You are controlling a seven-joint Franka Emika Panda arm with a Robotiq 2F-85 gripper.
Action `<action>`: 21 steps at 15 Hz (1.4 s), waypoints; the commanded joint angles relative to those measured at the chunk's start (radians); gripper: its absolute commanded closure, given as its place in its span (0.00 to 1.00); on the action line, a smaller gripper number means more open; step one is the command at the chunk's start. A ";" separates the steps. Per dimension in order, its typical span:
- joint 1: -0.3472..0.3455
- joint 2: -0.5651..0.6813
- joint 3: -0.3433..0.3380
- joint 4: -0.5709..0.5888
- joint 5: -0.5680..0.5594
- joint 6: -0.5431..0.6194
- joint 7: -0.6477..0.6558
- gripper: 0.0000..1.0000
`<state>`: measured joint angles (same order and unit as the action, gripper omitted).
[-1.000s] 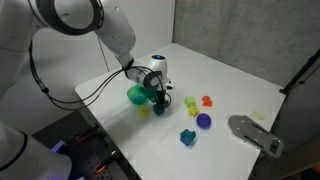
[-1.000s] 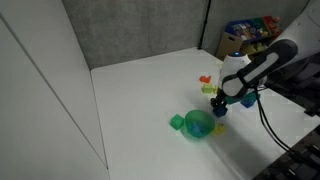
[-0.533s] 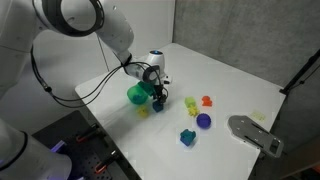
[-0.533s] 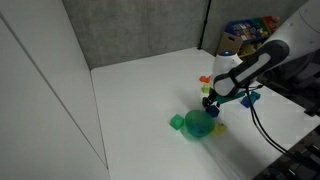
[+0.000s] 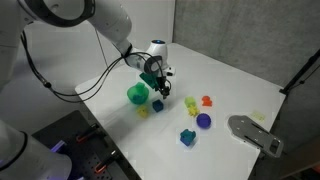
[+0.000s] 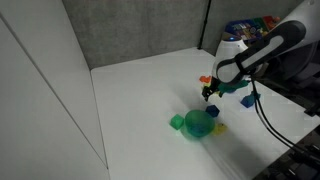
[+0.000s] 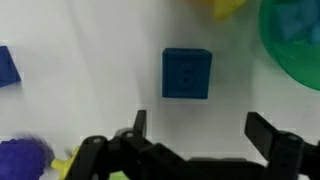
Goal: Move the blue block to the left
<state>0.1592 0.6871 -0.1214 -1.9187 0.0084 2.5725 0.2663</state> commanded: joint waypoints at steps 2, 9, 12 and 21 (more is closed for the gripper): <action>-0.058 -0.168 0.017 -0.099 -0.009 -0.089 -0.050 0.00; -0.143 -0.444 0.010 -0.305 -0.019 -0.210 -0.138 0.00; -0.164 -0.586 -0.001 -0.377 -0.050 -0.288 -0.133 0.00; -0.196 -0.948 0.043 -0.430 -0.078 -0.572 -0.078 0.00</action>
<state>-0.0199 -0.1557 -0.1108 -2.3346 -0.0718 2.0783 0.1626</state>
